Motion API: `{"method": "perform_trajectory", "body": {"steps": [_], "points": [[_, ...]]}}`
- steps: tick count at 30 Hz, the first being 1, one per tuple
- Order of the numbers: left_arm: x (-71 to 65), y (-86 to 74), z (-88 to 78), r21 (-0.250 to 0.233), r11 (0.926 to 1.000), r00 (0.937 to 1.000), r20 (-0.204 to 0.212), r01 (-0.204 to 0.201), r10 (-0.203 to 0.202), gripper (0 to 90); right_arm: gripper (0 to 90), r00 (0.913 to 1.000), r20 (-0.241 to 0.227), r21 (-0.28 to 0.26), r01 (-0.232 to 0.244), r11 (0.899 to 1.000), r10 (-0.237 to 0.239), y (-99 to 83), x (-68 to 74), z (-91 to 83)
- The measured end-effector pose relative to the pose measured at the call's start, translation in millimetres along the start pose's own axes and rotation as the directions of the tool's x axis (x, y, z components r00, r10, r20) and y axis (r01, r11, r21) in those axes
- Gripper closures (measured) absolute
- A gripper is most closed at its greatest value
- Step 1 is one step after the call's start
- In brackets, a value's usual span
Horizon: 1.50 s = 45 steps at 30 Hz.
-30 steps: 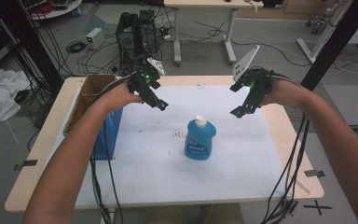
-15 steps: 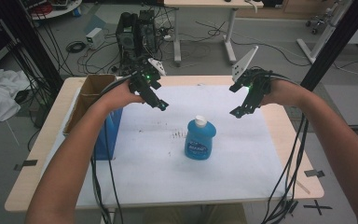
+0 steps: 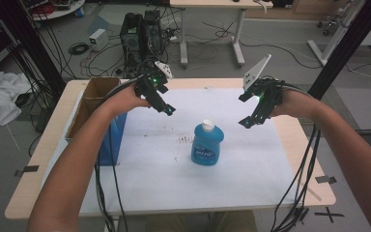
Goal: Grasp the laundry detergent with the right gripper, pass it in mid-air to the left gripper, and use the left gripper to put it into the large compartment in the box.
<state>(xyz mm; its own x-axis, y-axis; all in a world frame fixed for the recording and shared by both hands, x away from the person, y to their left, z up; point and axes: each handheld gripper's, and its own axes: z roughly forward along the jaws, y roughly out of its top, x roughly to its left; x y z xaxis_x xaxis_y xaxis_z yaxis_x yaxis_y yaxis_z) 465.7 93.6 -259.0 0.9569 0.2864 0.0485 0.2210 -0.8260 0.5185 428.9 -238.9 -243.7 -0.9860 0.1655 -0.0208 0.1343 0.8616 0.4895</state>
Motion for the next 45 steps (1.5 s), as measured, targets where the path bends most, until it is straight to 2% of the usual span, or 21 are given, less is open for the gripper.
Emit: {"method": "perform_trajectory", "body": {"steps": [3,4,6,7,9,11,13,15,17,18,21,23,27,28,32,39,40,42,43,44,45], "points": [[0.3,0.0,0.0,0.004,1.0,1.0,0.004,-0.003,0.003,9.6,3.5,1.0,-0.005,-0.014,0.006,1.0,-0.006,-4.0,3.0,1.8],[-1.4,0.0,1.7,-0.016,0.9997,0.9998,0.001,0.018,-0.018,9.6,3.5,1.0,-0.003,-0.016,-0.007,1.0,0.007,-5.6,5.0,2.7],[0.2,0.4,0.7,-0.003,1.0,1.0,0.004,-0.004,0.004,9.6,3.5,1.0,-0.004,-0.029,-0.009,1.0,0.009,-7.8,6.3,3.7],[-1.8,0.1,2.6,-0.03,0.9992,0.9996,0.002,0.027,-0.027,9.6,3.5,0.9998,-0.006,-0.028,-0.017,0.999,0.017,-8.9,7.5,3.8],[0.6,0.2,0.6,0.005,1.0,0.9999,0.007,-0.008,0.008,9.6,3.5,0.9998,-0.006,-0.039,-0.017,0.999,0.017,-10.9,9.8,5.1],[-0.5,-0.1,1.9,-0.01,0.9999,0.9999,0.004,0.011,-0.011,9.6,3.5,0.9999,-0.007,-0.051,-0.014,0.999,0.014,-12.7,13.5,7.0],[0.9,0.1,0.9,0.005,1.0,0.9999,0.01,-0.005,0.005,9.6,3.5,0.9998,-0.01,-0.063,-0.021,0.998,0.02,-15.0,17.2,8.9],[-1.0,-0.1,2.7,-0.011,0.9998,0.9998,0.01,0.019,-0.019,9.6,3.5,0.9997,-0.012,-0.075,-0.023,0.997,0.022,-17.6,20.1,12.0],[0.7,0.2,2.2,0.006,0.9999,0.9999,0.01,-0.008,0.008,9.6,3.5,0.9995,-0.016,-0.09,-0.029,0.995,0.028,-20.3,22.4,15.8],[-1.1,0.0,3.8,-0.009,0.9998,0.9998,0.011,0.017,-0.017,9.6,3.5,0.9995,-0.019,-0.09,-0.027,0.996,0.025,-21.6,23.2,17.5],[1.0,0.6,3.1,0.007,0.9999,0.9999,0.009,-0.014,0.014,9.6,3.5,0.9994,-0.022,-0.095,-0.028,0.995,0.026,-24.6,26.4,22.0],[-0.7,0.8,4.9,-0.014,0.9999,0.9999,0.013,0.008,-0.008,9.6,3.5,0.9991,-0.027,-0.106,-0.036,0.994,0.033,-26.2,27.7,24.0],[-1.1,1.6,6.0,-0.01,1.0,0.9999,0.011,0.002,-0.002,9.6,3.5,0.9987,-0.032,-0.132,-0.044,0.99,0.041,-29.1,30.2,28.3],[-0.2,1.7,5.5,0.002,0.9999,0.9999,0.011,-0.012,0.012,9.6,3.5,0.9987,-0.031,-0.141,-0.044,0.989,0.04,-29.8,31.0,29.9],[-0.9,1.6,6.2,-0.003,1.0,0.9999,0.013,-0.002,0.002,9.6,3.5,0.9982,-0.035,-0.156,-0.053,0.986,0.048,-32.1,34.3,34.7],[0.7,1.0,5.6,0.009,0.9998,0.9997,0.017,-0.019,0.019,9.6,3.5,0.9987,-0.039,-0.195,-0.041,0.98,0.034,-35.4,37.4,43.8],[0.7,0.9,5.6,0.009,0.9998,0.9997,0.017,-0.02,0.019,9.6,3.5,0.9975,-0.039,-0.188,-0.065,0.98,0.058,-36.2,39.4,44.3],[-0.3,0.7,6.9,-0.004,1.0,0.9999,0.014,-0.001,0.001,9.6,3.5,0.9981,-0.04,-0.203,-0.053,0.978,0.046,-37.7,39.9,47.3],[0.0,0.7,6.8,-0.001,1.0,0.9999,0.016,-0.001,0.001,9.6,3.5,0.9983,-0.041,-0.204,-0.049,0.978,0.042,-38.2,40.0,48.6],[1.5,1.0,5.8,0.017,0.9996,0.9996,0.017,-0.021,0.021,9.6,3.5,0.9978,-0.04,-0.2,-0.059,0.978,0.052,-38.9,40.8,49.2],[1.1,1.0,6.3,0.013,0.9998,0.9998,0.014,-0.016,0.015,9.6,3.5,0.9981,-0.04,-0.211,-0.055,0.976,0.048,-39.3,40.5,50.9]]}}
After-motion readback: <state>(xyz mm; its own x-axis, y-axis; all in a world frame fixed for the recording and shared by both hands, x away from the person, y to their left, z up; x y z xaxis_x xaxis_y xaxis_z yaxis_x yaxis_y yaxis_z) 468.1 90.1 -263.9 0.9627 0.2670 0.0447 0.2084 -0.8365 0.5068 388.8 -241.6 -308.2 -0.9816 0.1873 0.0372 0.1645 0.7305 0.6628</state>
